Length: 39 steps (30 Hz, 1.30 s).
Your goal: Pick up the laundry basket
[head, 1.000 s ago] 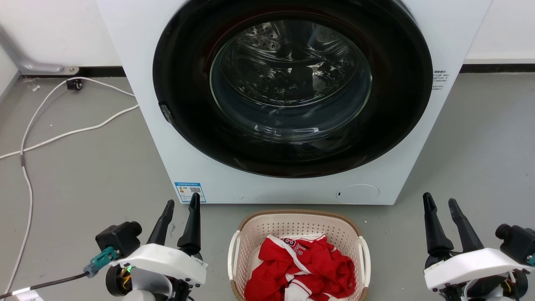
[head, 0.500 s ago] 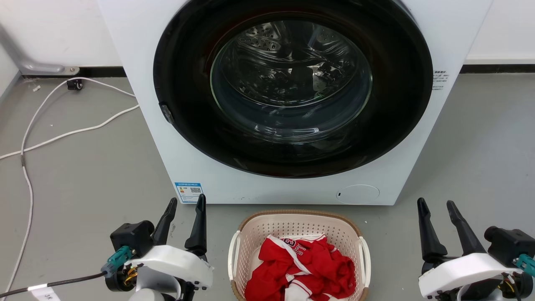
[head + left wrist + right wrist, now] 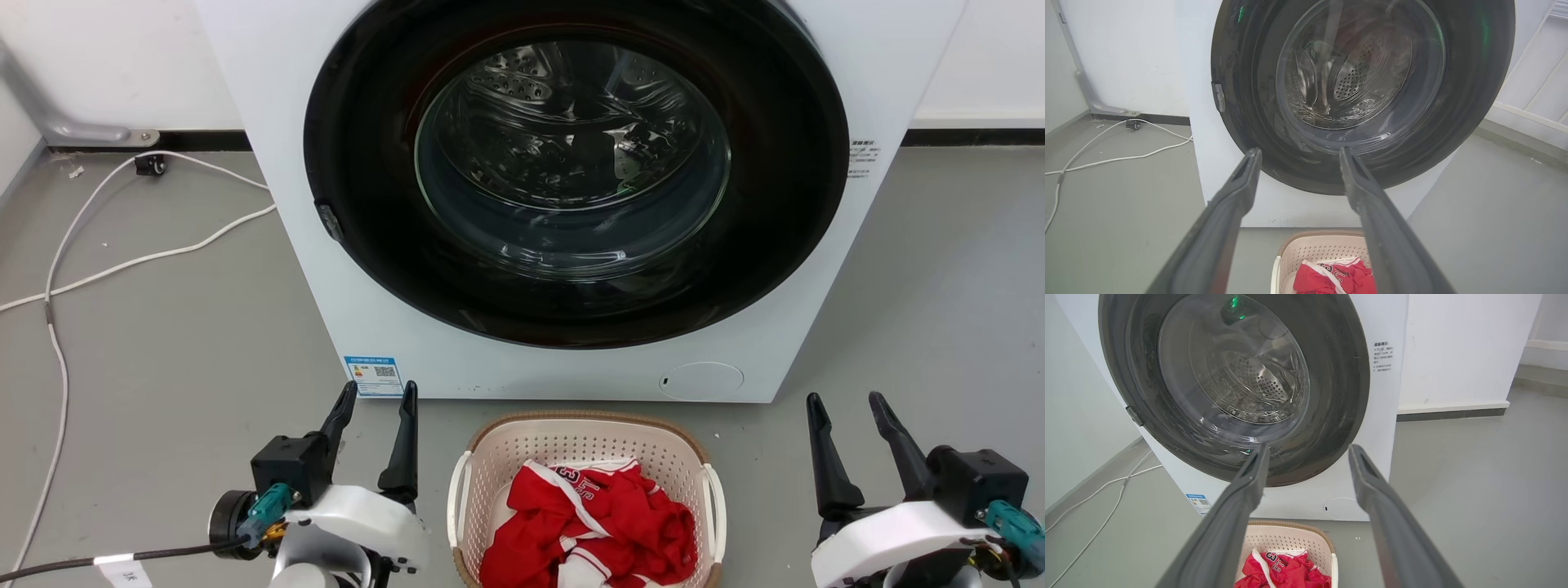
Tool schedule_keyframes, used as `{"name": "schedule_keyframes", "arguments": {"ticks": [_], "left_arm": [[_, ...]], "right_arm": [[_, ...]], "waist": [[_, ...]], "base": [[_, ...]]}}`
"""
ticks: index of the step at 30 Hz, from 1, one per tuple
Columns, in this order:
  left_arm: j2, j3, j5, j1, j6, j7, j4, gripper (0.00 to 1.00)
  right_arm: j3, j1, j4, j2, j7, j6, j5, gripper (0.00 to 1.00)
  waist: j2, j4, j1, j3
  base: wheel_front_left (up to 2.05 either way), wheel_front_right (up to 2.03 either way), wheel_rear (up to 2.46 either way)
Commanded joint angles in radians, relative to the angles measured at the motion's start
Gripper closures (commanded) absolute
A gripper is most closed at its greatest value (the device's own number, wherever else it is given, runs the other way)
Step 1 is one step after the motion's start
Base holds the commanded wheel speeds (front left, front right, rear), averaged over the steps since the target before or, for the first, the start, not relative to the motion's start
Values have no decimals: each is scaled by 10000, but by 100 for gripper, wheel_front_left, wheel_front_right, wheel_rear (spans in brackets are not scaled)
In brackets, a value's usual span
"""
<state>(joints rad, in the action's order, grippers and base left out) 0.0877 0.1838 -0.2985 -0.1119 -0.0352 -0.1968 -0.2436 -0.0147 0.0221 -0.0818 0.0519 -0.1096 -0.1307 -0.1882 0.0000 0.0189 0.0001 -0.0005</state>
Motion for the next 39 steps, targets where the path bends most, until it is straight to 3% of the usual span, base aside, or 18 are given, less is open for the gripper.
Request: {"name": "schedule_keyframes", "arguments": {"ticks": [1,15,39], "left_arm": [[62,37,210,-173,26,-81,20,0],[-4,127,1135,-172,-43,-364,-175,0],[-248,-70,1835,-164,-467,-698,-582,0]], "right_arm": [[25,34,107,-20,-81,0,225,0],[23,135,117,-24,-313,1,1034,0],[11,234,-61,-29,-660,1,1454,0]], "waist": [[0,2,-1,-2],[0,-5,-1,-12],[0,19,-1,-7]], "base": [[0,0,0],[0,0,0],[0,0,0]]}}
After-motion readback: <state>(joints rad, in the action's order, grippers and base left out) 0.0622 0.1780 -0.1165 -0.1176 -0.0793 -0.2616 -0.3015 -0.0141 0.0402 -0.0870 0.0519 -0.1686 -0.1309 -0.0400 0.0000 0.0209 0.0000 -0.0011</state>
